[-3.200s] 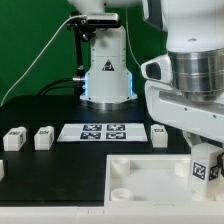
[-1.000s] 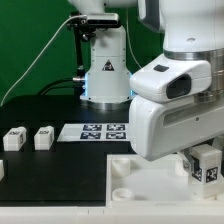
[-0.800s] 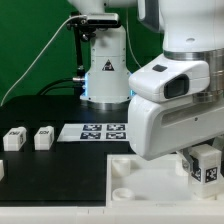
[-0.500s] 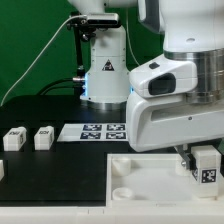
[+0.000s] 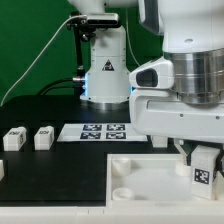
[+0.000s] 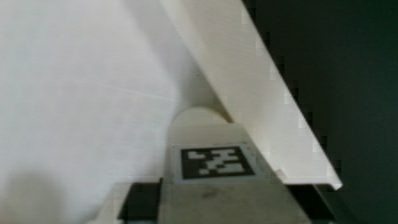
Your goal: Assemble one leg
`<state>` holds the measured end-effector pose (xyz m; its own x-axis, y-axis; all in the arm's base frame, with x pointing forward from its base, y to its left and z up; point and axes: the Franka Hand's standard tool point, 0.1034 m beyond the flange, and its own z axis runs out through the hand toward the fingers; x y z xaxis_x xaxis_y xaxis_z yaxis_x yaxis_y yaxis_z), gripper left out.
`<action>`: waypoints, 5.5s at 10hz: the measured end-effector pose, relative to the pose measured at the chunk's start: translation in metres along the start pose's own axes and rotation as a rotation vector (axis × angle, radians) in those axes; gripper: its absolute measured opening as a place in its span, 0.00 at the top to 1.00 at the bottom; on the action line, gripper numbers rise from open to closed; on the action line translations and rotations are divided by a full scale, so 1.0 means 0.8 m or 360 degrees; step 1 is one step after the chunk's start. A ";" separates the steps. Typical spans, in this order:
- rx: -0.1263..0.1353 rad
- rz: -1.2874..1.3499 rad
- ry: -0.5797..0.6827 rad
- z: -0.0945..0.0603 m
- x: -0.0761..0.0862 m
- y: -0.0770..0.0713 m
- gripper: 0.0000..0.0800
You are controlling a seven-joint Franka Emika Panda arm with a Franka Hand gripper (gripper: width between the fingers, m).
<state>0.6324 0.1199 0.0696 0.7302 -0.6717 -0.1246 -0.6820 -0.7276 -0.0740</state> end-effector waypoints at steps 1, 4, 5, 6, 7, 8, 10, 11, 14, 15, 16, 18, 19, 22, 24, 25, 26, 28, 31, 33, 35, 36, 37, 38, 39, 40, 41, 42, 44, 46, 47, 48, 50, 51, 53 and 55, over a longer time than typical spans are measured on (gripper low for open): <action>-0.0002 0.0152 0.0001 0.001 -0.002 -0.001 0.63; 0.0002 0.0311 -0.0006 0.001 -0.004 -0.002 0.63; 0.0002 0.0272 -0.0006 0.001 -0.004 -0.003 0.55; 0.0003 0.0212 -0.0006 0.001 -0.004 -0.003 0.31; 0.0002 0.0081 -0.0005 0.001 -0.004 -0.003 0.31; 0.0001 -0.0139 -0.0004 0.001 -0.003 -0.003 0.22; -0.0030 -0.0618 -0.0002 0.000 -0.005 -0.003 0.19; -0.0050 -0.0899 0.0003 0.001 -0.005 -0.004 0.19; -0.0090 -0.1522 -0.0010 0.001 -0.001 -0.002 0.19; -0.0101 -0.1707 -0.0008 0.000 0.000 -0.001 0.19; -0.0099 -0.1785 -0.0007 -0.002 0.001 0.000 0.19; -0.0100 -0.1748 -0.0010 0.000 0.001 0.000 0.19; -0.0100 -0.1748 -0.0010 0.000 0.001 0.000 0.35; -0.0101 -0.1734 -0.0009 0.001 0.001 0.001 0.63; -0.0099 -0.1642 -0.0007 0.001 0.002 0.001 0.63; -0.0098 -0.1464 0.0000 0.001 0.001 0.001 0.63; -0.0075 -0.1225 0.0020 0.001 0.002 0.000 0.63; -0.0034 -0.0644 0.0031 0.002 0.003 0.000 0.63; -0.0017 -0.0027 0.0016 0.003 0.003 -0.001 0.63; -0.0004 0.0429 -0.0001 0.004 0.001 -0.003 0.63; 0.0000 0.0630 -0.0021 0.004 -0.001 -0.004 0.63; 0.0004 0.0689 -0.0027 0.004 -0.002 -0.005 0.60; 0.0004 0.0619 -0.0027 0.004 -0.002 -0.005 0.60; 0.0005 0.0560 -0.0027 0.004 -0.003 -0.005 0.35; 0.0005 0.0511 -0.0028 0.004 -0.003 -0.005 0.24; 0.0004 0.0360 -0.0026 0.004 -0.002 -0.004 0.24; 0.0001 0.0093 -0.0029 0.005 -0.002 -0.003 0.20; -0.0014 -0.0094 -0.0039 0.004 -0.003 -0.002 0.20; -0.0056 -0.0525 -0.0035 0.004 -0.005 -0.002 0.19; -0.0116 -0.0915 -0.0031 0.004 -0.007 0.000 0.19; -0.0116 -0.1117 -0.0025 0.004 -0.004 0.002 0.19; -0.0110 -0.1179 -0.0017 0.005 0.000 0.004 0.19; -0.0111 -0.1159 -0.0016 0.006 0.000 0.004 0.35; -0.0111 -0.1159 -0.0016 0.006 0.000 0.004 0.52; -0.0111 -0.1158 -0.0016 0.006 0.000 0.004 0.64; -0.0111 -0.1142 -0.0016 0.006 0.000 0.004 0.64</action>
Offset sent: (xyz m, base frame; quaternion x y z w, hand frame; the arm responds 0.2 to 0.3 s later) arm 0.0000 0.0000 0.0000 0.0000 0.0000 0.0899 0.9960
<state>0.6298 0.1181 0.0650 0.9967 -0.0238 -0.0779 -0.0299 -0.9965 -0.0777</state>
